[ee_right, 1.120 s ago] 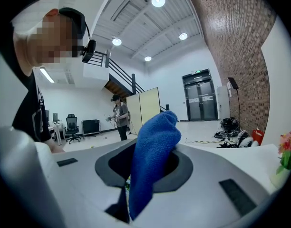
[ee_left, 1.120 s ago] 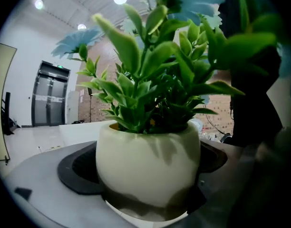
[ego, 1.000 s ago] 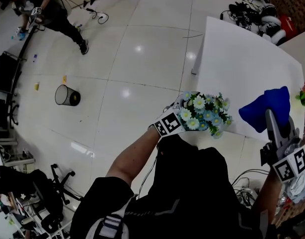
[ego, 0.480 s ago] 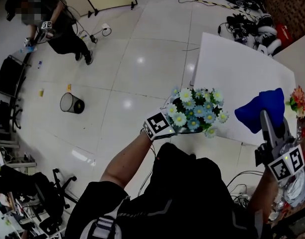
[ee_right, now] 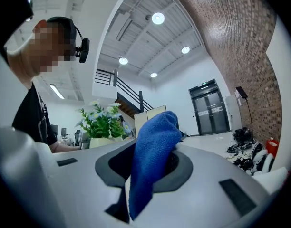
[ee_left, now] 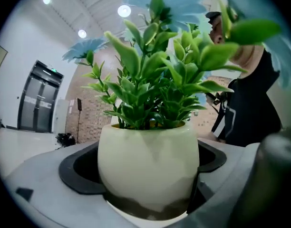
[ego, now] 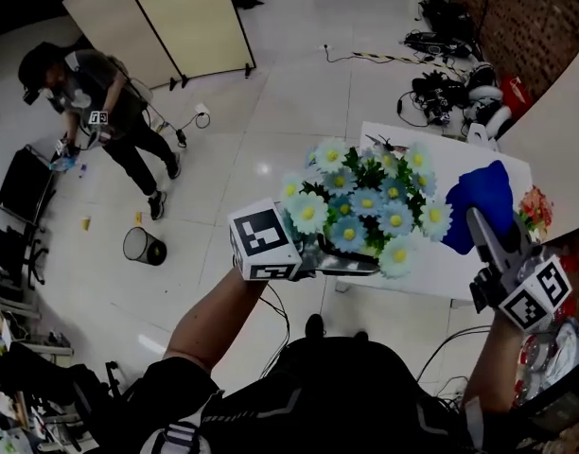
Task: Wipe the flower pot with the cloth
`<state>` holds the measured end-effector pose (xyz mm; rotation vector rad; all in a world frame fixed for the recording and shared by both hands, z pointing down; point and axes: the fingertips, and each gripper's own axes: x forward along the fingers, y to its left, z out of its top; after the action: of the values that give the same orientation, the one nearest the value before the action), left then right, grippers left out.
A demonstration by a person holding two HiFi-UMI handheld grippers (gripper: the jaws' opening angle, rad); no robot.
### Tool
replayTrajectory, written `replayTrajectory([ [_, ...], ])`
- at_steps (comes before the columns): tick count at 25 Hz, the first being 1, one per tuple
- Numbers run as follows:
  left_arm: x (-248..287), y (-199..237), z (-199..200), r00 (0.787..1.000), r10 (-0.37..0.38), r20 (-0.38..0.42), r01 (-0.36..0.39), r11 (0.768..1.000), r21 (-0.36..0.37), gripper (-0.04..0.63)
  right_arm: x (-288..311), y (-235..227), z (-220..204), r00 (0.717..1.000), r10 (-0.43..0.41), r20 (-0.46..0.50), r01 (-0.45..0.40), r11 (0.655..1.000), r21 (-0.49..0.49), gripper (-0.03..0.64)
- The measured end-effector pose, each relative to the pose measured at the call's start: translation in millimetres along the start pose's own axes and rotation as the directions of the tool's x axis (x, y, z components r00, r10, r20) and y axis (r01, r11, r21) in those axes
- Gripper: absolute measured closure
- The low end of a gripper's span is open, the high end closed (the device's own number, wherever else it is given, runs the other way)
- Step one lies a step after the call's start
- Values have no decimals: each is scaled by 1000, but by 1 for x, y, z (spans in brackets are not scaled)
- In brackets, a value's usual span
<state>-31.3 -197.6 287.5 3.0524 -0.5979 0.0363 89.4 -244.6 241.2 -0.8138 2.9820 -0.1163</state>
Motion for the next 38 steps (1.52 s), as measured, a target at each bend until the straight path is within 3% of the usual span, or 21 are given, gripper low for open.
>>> replayTrajectory([
  [4, 22, -20, 41, 993, -115, 39, 117, 992, -47, 14, 7, -6, 13, 989, 148, -21, -148, 989, 12, 540],
  [7, 33, -31, 62, 981, -192, 40, 193, 981, -36, 14, 21, -3, 24, 945, 324, -51, -322, 946, 36, 540],
  [10, 29, -36, 74, 977, -213, 0, 213, 977, -12, 14, 39, 18, 27, 865, 494, -84, -491, 869, 51, 540],
  [13, 27, -41, 82, 973, -230, -22, 229, 973, -13, 14, 52, 35, 25, 782, 612, -118, -610, 790, 55, 540],
  [20, 23, -42, 88, 965, -257, -51, 258, 966, 17, 14, 61, 58, 19, 554, 792, -255, -814, 580, 31, 540],
  [23, 21, -44, 90, 960, -274, -60, 276, 961, 14, 14, 56, 66, 17, 481, 821, -308, -860, 510, 17, 540],
  [27, 25, -46, 85, 951, -304, -54, 303, 953, -12, 14, 39, 66, 18, 448, 826, -343, -874, 485, 25, 540],
  [32, 27, -49, 74, 950, -305, -73, 305, 952, -7, 14, 17, 70, 12, 464, 781, -418, -859, 512, 4, 540],
  [38, 23, -38, 72, 968, -243, -65, 242, 970, -26, 14, -17, 97, 19, 471, 788, -396, -861, 509, -12, 540],
])
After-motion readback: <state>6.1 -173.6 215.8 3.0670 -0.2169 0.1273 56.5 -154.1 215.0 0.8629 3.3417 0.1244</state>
